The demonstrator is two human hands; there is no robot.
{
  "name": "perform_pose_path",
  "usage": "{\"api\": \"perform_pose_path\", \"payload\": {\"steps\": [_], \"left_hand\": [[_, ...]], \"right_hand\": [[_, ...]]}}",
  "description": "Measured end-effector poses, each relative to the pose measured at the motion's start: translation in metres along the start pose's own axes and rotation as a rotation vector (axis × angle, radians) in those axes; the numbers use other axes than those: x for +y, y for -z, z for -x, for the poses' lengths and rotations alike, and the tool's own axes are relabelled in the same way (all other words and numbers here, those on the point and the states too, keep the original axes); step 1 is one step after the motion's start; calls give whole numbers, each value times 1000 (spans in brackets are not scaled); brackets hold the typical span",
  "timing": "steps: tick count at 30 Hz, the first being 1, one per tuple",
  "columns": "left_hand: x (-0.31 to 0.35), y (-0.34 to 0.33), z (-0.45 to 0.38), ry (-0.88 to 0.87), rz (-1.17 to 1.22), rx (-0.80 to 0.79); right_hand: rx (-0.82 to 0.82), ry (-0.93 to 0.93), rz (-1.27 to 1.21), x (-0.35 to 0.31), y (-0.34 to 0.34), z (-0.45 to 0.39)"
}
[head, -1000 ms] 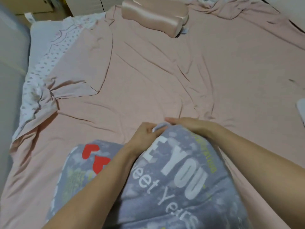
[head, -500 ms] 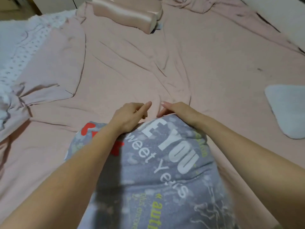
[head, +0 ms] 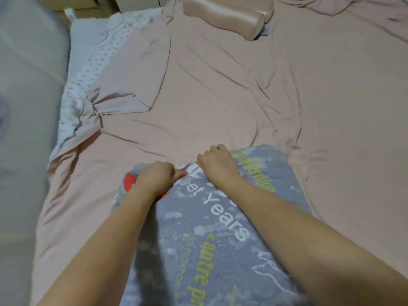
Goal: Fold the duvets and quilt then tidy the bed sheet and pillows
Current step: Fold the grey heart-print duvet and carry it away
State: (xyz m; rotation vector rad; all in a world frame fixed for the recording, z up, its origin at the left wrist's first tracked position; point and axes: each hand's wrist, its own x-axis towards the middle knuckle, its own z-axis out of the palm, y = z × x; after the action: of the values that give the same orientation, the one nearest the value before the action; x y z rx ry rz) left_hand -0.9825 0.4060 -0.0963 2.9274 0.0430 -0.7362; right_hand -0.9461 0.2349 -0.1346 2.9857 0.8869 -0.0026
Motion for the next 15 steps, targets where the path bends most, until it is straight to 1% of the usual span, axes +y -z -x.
{"api": "perform_pose_path", "payload": {"steps": [1, 2, 3, 4, 5, 6, 7, 10, 13, 15], "left_hand": [[-5, 5, 5, -17, -90, 113], [-12, 12, 11, -8, -146, 128], [-19, 19, 17, 24, -154, 56], [-26, 25, 23, 56, -134, -58], [-30, 30, 26, 85, -102, -164], [-35, 34, 33, 106, -62, -228], [-37, 37, 35, 114, -31, -264], [-36, 51, 46, 129, 0, -331], [-46, 65, 72, 89, 143, -371], [-60, 77, 87, 52, 296, -341]], "right_hand": [[75, -24, -2, 1, 1, -5], [132, -78, -32, -2, 9, -4], [191, -123, -67, -4, 13, -2], [215, -163, -148, -11, 18, 4], [220, -178, -250, -19, 24, 11], [209, -171, -344, -34, 34, 18], [191, -136, -395, -47, 38, 27], [193, -10, -413, -64, 42, 50], [254, 39, -448, -61, 46, 65], [298, 41, -496, -56, 52, 68]]}}
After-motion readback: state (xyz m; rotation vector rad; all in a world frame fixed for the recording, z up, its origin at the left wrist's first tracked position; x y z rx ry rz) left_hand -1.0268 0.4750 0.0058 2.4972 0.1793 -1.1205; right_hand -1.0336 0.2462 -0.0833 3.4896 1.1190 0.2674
